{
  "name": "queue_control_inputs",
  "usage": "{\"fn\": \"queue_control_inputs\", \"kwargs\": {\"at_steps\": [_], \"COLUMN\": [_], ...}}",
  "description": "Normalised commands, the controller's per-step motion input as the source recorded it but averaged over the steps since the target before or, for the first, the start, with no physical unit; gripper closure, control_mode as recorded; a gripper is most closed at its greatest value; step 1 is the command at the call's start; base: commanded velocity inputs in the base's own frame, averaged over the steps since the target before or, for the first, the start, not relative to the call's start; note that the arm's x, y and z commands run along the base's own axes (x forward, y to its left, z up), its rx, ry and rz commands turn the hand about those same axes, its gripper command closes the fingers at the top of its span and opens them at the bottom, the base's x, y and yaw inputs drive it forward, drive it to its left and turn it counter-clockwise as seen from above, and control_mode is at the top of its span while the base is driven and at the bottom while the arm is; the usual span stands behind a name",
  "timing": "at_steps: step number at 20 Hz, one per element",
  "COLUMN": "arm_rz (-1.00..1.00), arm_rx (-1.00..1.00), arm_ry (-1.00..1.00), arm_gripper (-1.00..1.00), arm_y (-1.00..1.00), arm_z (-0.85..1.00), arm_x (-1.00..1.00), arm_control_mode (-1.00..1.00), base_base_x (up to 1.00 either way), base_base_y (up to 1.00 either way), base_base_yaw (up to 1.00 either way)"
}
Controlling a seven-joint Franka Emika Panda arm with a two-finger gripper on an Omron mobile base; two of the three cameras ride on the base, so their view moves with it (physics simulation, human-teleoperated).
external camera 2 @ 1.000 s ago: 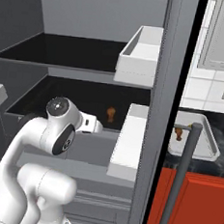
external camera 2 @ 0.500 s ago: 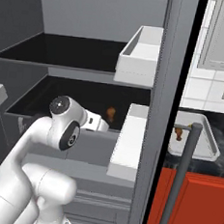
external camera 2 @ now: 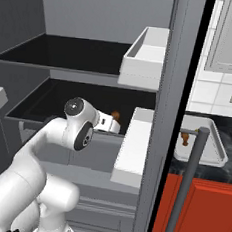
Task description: Place one lemon and one chicken drumstick in each tupperware on the nearby counter, to pack two identical lunches.
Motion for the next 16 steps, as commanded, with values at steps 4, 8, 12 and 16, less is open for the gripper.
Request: {"fn": "queue_control_inputs", "kwargs": {"at_steps": [4,8,12,16], "arm_rz": [0.00,0.00,0.00,0.00], "arm_rx": [0.00,0.00,0.00,0.00], "arm_ry": [0.03,0.04,0.07,0.09], "arm_gripper": [-1.00,-1.00,-1.00,-1.00], "arm_y": [0.00,-0.09,-0.10,-0.07], "arm_z": [0.00,0.00,0.00,0.00], "arm_x": [0.61,0.45,0.40,0.30], "arm_control_mode": [-1.00,-1.00,-1.00,-1.00], "base_base_x": [0.00,0.00,0.00,0.00], "base_base_y": [0.00,0.00,0.00,0.00], "base_base_yaw": [0.00,0.00,0.00,0.00]}}
